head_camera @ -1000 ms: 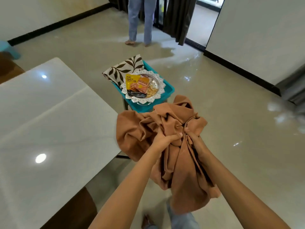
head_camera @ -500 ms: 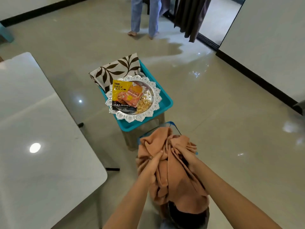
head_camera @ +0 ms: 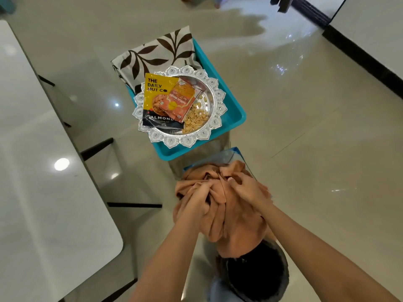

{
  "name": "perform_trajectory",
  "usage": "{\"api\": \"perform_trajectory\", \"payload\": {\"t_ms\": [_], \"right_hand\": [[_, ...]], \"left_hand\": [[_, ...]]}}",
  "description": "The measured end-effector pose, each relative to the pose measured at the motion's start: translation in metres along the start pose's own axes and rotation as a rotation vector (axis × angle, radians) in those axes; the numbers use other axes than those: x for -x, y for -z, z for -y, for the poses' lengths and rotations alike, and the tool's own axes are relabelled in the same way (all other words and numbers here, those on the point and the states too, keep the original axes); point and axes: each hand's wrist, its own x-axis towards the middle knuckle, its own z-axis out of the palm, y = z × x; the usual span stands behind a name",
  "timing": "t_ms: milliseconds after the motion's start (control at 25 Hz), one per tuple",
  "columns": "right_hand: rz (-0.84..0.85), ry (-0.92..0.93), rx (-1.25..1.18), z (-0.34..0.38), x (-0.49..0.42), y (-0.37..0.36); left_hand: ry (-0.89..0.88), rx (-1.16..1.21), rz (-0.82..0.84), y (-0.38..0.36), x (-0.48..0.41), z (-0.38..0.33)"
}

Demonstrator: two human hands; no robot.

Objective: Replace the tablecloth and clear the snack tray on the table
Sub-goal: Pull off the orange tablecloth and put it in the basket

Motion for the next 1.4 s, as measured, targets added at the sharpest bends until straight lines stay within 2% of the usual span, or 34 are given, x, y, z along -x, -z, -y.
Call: {"api": "perform_trajectory", "payload": {"t_ms": [40,120,160,240,280,360,400,440,520,560,640,720,800,880,1000,1040,1080,1160,1240,1280,1400], "right_hand": [[-0.028,0.102,0.027,-0.003,0.008,0.004],[0.084,0.247,0.132,-0.039,0.005,-0.009],[0.159,0.323,0.225,-0.049,0.008,-0.016],[0.268,0.291,0.411,-0.07,0.004,-0.029],[0.286,0.217,0.473,-0.075,-0.001,-0.032],[0.259,0.05,0.537,-0.074,-0.006,-0.034],[0.209,0.0,0.513,-0.074,-0.004,-0.036],[0.139,0.005,0.444,-0.071,0.002,-0.039],[0.041,0.229,0.366,-0.069,0.024,-0.05],[0.074,0.365,0.417,-0.073,0.034,-0.056],[0.218,0.541,0.634,-0.087,0.044,-0.066],[0.305,0.536,0.855,-0.107,0.035,-0.073],[0.273,0.415,0.941,-0.116,0.017,-0.07],[0.162,0.283,0.858,-0.113,0.006,-0.063],[-0.308,0.031,0.49,-0.113,0.021,-0.044],[-0.395,-0.091,0.373,-0.119,0.029,-0.04],[-0.388,-0.213,0.233,-0.125,0.034,-0.038],[-0.19,-0.359,0.025,-0.138,0.038,-0.042],[0.002,-0.348,-0.038,-0.139,0.037,-0.048],[0.048,-0.346,-0.058,-0.134,0.038,-0.049],[0.025,-0.354,-0.175,-0.117,0.037,-0.062]], "left_hand": [[0.03,0.058,0.019,0.0,0.001,-0.002],[0.161,0.154,0.109,-0.013,-0.021,0.01],[0.178,0.091,0.156,-0.013,-0.021,0.007],[0.12,-0.127,0.18,-0.009,-0.015,0.001],[0.019,-0.266,0.092,-0.005,-0.016,0.0],[-0.261,-0.66,-0.319,0.015,-0.03,0.008],[-0.358,-0.801,-0.474,0.028,-0.036,0.014],[-0.359,-0.868,-0.512,0.042,-0.045,0.022],[-0.228,-0.779,-0.335,0.063,-0.056,0.041],[-0.186,-0.7,-0.24,0.067,-0.063,0.051],[-0.229,-0.641,-0.125,0.065,-0.064,0.061],[-0.351,-0.673,-0.133,0.055,-0.069,0.067],[-0.443,-0.774,-0.204,0.043,-0.069,0.058],[-0.442,-0.791,-0.24,0.034,-0.072,0.042],[-0.367,-0.536,-0.217,0.03,-0.072,0.023],[-0.355,-0.456,-0.206,0.029,-0.067,0.02],[-0.342,-0.444,-0.183,0.028,-0.061,0.018],[-0.292,-0.682,-0.124,0.032,-0.061,0.026],[-0.246,-0.969,-0.071,0.039,-0.06,0.037],[-0.242,-1.045,-0.049,0.042,-0.064,0.044],[-0.38,-1.193,0.047,0.038,-0.066,0.067]]}}
